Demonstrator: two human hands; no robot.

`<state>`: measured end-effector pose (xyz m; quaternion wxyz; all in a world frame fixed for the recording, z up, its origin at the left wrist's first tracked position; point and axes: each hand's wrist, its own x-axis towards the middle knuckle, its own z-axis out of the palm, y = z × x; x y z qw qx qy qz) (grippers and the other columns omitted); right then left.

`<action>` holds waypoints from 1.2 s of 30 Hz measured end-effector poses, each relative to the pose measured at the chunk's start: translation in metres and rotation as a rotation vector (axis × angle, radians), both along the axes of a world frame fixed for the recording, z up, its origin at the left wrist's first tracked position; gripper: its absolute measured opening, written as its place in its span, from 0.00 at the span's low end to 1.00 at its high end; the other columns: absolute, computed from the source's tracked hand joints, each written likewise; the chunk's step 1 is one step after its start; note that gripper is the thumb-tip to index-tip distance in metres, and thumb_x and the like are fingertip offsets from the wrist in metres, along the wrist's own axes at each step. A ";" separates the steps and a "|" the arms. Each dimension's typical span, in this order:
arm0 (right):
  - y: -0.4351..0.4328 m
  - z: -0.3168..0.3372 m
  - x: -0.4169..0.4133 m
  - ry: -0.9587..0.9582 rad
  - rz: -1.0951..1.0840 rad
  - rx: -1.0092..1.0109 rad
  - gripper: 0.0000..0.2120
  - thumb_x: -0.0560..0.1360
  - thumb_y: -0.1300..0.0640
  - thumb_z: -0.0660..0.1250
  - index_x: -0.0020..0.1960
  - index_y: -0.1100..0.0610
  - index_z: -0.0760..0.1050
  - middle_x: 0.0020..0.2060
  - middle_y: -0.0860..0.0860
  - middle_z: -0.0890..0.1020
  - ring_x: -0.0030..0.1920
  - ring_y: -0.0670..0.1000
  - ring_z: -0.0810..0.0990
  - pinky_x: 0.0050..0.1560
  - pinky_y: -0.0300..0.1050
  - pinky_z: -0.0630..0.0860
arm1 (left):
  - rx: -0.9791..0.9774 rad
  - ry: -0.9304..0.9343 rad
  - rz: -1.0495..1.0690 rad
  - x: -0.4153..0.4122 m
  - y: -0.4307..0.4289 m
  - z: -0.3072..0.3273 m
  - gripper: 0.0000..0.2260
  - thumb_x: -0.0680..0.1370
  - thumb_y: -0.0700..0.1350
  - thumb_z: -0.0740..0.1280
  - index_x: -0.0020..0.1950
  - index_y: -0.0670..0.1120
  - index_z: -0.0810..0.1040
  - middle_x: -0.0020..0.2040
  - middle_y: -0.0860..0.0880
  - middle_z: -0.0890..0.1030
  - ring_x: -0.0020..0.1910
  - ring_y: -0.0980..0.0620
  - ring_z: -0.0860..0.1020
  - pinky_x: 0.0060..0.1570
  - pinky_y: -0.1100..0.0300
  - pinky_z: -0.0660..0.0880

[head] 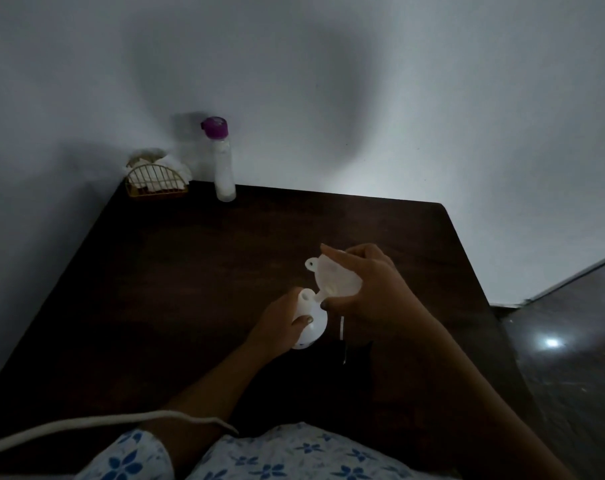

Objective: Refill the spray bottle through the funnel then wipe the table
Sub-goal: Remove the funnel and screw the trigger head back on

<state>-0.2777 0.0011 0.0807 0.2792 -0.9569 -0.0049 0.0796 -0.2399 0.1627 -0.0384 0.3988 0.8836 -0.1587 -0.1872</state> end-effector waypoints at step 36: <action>0.040 -0.122 0.236 -0.071 0.061 -0.038 0.45 0.71 0.56 0.71 0.76 0.48 0.44 0.73 0.55 0.50 0.67 0.61 0.66 0.61 0.54 0.72 | -0.149 -0.038 0.445 0.236 0.029 -0.005 0.03 0.76 0.35 0.65 0.47 0.40 0.77 0.45 0.43 0.80 0.39 0.51 0.80 0.32 0.69 0.75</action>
